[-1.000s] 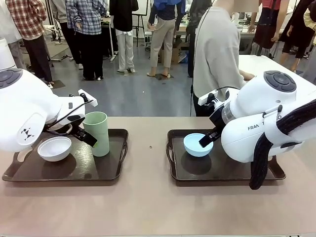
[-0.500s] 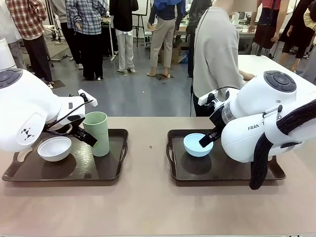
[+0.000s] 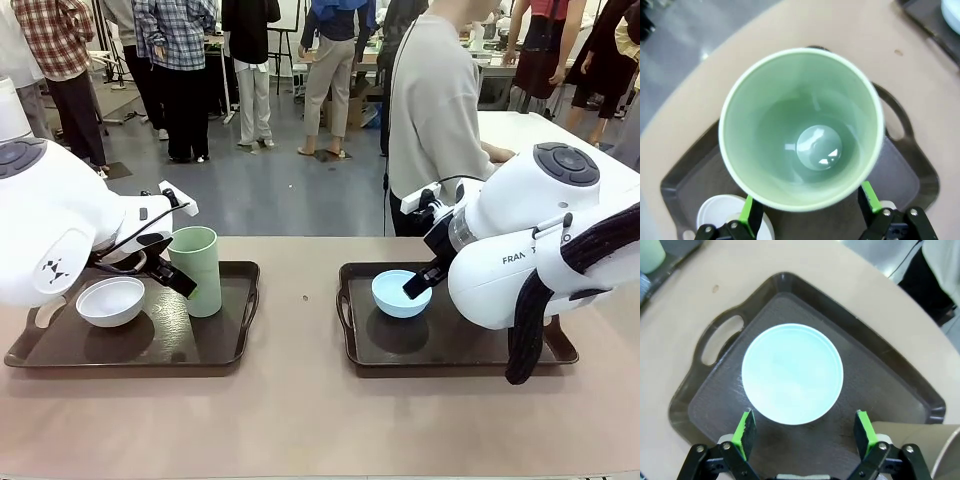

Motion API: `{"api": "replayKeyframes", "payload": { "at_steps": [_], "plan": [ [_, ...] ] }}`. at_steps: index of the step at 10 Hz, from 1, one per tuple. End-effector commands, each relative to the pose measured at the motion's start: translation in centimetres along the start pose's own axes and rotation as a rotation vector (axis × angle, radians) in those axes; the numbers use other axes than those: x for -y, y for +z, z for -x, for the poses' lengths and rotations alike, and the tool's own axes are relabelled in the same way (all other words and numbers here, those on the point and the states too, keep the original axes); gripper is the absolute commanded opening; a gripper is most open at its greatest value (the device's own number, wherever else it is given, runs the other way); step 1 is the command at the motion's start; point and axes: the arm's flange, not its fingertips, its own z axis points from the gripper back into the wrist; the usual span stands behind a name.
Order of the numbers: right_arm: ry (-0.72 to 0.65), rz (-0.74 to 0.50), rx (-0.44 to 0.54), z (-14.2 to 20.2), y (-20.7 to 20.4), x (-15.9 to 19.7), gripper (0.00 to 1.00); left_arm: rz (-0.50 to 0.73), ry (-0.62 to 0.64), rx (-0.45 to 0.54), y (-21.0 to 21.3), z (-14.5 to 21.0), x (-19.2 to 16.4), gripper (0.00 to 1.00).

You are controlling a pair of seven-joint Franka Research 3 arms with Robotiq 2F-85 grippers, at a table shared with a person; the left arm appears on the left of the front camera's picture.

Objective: Set up a tray with a mat and arrange the tableware.
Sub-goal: Pick up the Picnic Bowl and Reusable plastic cup from the Handle tray in front of the human's position and hold them in the air.

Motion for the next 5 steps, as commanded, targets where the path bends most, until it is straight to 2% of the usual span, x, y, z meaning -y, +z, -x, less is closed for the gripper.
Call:
{"api": "replayKeyframes", "payload": {
  "at_steps": [1, 2, 5],
  "plan": [
    [-0.002, 0.01, -0.043, -0.2, 4.5, -2.3, 1.0, -0.049, -0.037, -0.036, 4.9, 1.3, 1.1, 1.0],
    [0.007, -0.058, -0.079, 0.4, 6.5, -2.8, 1.0, -0.091, 0.009, -0.077, 7.2, 1.8, 1.6, 1.0],
    [-0.032, -0.018, -0.268, 5.9, 12.4, -4.8, 1.0, 0.032, 0.069, -0.177, 13.5, 5.0, 2.9, 1.0]
  ]
}}
